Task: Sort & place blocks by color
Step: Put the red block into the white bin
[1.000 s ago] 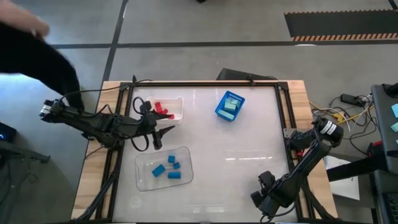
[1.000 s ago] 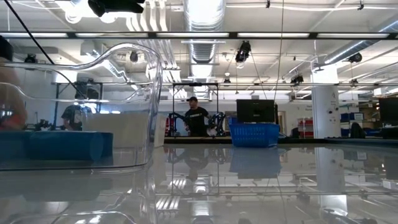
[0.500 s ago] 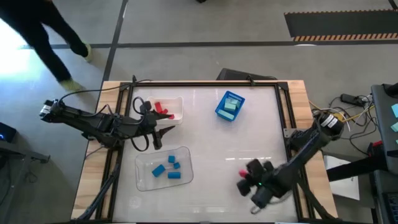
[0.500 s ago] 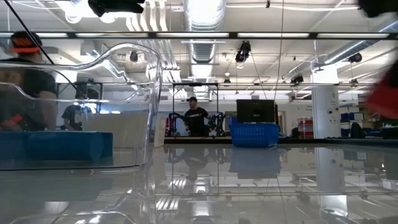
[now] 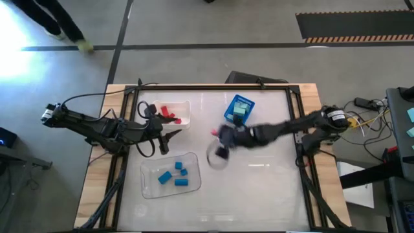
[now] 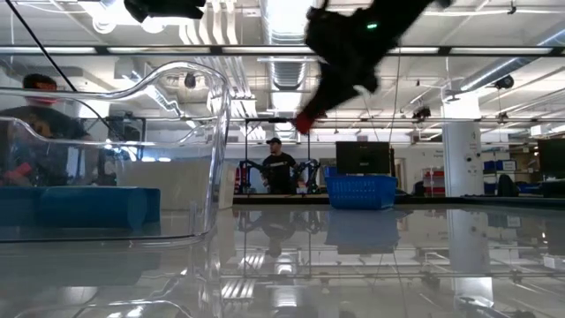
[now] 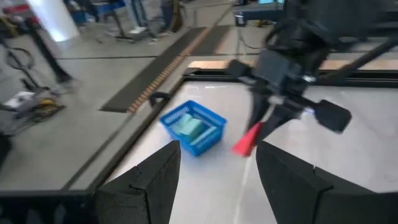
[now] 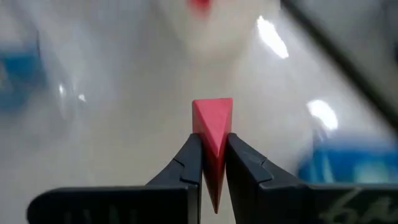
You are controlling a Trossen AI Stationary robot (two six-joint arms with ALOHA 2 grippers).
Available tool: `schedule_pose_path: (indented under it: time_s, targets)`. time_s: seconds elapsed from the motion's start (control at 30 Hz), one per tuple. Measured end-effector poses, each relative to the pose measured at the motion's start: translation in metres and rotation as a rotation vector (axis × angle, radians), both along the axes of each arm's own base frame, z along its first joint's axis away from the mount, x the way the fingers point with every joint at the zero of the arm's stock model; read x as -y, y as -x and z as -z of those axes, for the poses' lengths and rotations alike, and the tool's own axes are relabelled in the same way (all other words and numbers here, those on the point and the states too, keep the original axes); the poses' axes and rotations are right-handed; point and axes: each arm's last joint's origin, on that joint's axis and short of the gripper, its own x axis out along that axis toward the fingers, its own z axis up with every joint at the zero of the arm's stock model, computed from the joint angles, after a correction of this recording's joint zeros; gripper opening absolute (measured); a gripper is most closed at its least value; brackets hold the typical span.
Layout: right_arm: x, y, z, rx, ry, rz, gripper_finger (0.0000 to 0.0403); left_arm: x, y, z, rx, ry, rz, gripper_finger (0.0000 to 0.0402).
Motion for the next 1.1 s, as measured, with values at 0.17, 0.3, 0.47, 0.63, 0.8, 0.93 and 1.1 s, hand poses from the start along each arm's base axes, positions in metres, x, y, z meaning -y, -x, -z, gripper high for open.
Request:
schedule_pose_path:
  time_s: [0.17,0.3,0.47,0.63,0.8,0.93,1.1]
  targets:
    - [0.075,-0.034,-0.021,0.301,0.005,-0.208,0.0029,-0.004,0.005,-0.003,0.012,-0.054,-0.097,0.0195]
    - [0.127,-0.046,-0.019,0.513,-0.045,-0.307,0.0029,-0.006,0.008,-0.006,0.013,-0.089,-0.138,0.0195]
    - [0.166,-0.059,0.013,0.599,-0.058,-0.308,0.0029,-0.006,0.010,-0.007,0.012,-0.103,-0.138,0.0195]
    - [0.188,-0.075,0.033,0.617,-0.081,-0.289,0.0030,-0.007,0.010,-0.007,0.012,-0.105,-0.142,0.0195]
    - [0.197,-0.100,0.045,0.589,-0.094,-0.295,0.0046,-0.007,0.010,-0.007,0.013,-0.110,-0.161,0.0195]
    - [0.204,-0.121,0.048,0.551,-0.128,-0.287,0.0051,-0.008,0.011,-0.007,0.014,-0.116,-0.184,0.0195]
    - [0.211,-0.139,0.053,0.484,-0.161,-0.292,0.0078,-0.008,0.011,-0.007,0.006,-0.119,-0.184,0.0195]
